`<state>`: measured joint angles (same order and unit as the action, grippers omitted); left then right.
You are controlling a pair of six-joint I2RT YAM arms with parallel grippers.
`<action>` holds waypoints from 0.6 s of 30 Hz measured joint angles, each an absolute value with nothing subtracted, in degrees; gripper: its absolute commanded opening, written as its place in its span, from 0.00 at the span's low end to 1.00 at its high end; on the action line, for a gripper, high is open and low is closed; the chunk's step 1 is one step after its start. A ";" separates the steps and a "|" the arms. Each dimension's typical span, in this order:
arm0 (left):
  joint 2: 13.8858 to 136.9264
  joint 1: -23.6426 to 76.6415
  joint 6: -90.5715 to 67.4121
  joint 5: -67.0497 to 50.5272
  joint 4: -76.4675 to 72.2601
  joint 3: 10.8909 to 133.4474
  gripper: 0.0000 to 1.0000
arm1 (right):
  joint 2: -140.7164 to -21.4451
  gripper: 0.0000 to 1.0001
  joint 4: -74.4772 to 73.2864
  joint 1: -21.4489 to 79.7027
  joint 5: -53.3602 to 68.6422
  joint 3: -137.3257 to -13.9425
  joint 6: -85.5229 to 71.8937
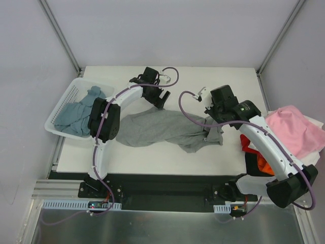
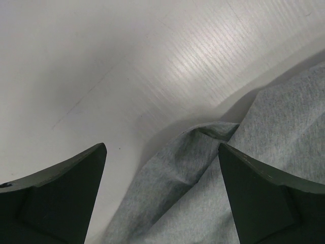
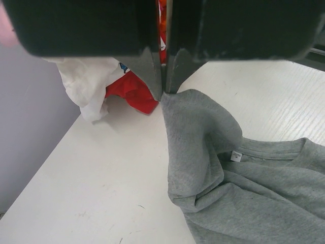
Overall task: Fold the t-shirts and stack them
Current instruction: Flatten out the tshirt
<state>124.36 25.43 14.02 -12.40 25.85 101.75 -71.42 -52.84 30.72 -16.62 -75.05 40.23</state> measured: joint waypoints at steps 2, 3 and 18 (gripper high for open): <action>124.40 25.43 13.93 -13.04 25.80 101.75 0.89 | -71.07 0.01 -52.56 30.83 -16.62 -74.74 39.92; 124.42 25.43 13.87 -13.19 25.82 101.75 0.88 | -70.91 0.01 -52.53 30.92 -16.62 -74.56 39.86; 126.15 25.43 13.63 -14.68 25.69 100.09 0.76 | -68.84 0.01 -52.93 31.55 -16.43 -74.15 38.96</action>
